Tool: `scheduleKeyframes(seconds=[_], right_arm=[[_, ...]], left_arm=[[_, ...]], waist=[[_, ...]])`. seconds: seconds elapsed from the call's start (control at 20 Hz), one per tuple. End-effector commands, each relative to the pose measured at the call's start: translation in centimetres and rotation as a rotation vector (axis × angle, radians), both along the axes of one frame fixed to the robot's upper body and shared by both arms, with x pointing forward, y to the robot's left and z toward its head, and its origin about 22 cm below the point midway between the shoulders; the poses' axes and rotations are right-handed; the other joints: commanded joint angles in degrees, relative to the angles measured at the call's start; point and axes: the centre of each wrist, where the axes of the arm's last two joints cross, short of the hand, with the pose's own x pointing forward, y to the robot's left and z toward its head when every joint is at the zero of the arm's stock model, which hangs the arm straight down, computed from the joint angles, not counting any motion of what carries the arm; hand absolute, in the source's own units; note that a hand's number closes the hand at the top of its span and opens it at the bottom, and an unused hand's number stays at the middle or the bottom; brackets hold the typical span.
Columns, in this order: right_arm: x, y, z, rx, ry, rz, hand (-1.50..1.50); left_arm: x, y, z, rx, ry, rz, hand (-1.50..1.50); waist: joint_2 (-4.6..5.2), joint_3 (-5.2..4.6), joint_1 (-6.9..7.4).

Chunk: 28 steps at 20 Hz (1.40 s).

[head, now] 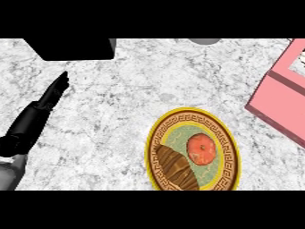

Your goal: Pick the squash from the plate and place it in the cardboard box

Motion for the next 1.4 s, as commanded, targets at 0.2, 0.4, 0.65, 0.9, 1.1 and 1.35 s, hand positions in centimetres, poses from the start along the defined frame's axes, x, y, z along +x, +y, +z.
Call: scheduleKeyframes(seconds=[0.2,0.4,0.65,0.9,1.1,1.35], right_arm=[[-1.4,4.1,2.9,-0.217,0.277,-0.033,-1.5],[-0.8,6.1,3.0,-0.281,0.358,-0.081,-1.5],[0.6,8.5,2.3,-0.273,0.454,-0.114,-1.5],[1.2,10.4,2.0,-0.256,0.499,-0.121,-1.5],[2.9,12.4,-0.3,-0.269,0.542,-0.134,-1.5],[5.5,14.2,-1.5,-0.311,0.499,-0.193,-1.5]], left_arm=[[1.4,-1.2,1.0,0.006,0.0,-0.095,0.0],[2.1,-3.2,0.8,-0.008,-0.016,-0.092,0.0],[2.0,-3.0,0.2,-0.012,0.003,-0.101,0.0],[1.6,-1.6,-1.4,0.017,-0.004,-0.068,0.0],[1.9,-3.1,-0.1,0.001,0.002,-0.085,0.0],[2.2,-2.0,0.7,0.005,-0.002,-0.067,0.0]], waist=[[0.85,0.02,4.16],[0.92,0.02,4.71],[0.7,-0.01,5.0],[0.49,-0.03,4.17],[0.29,0.12,3.92],[0.19,0.14,3.6]])
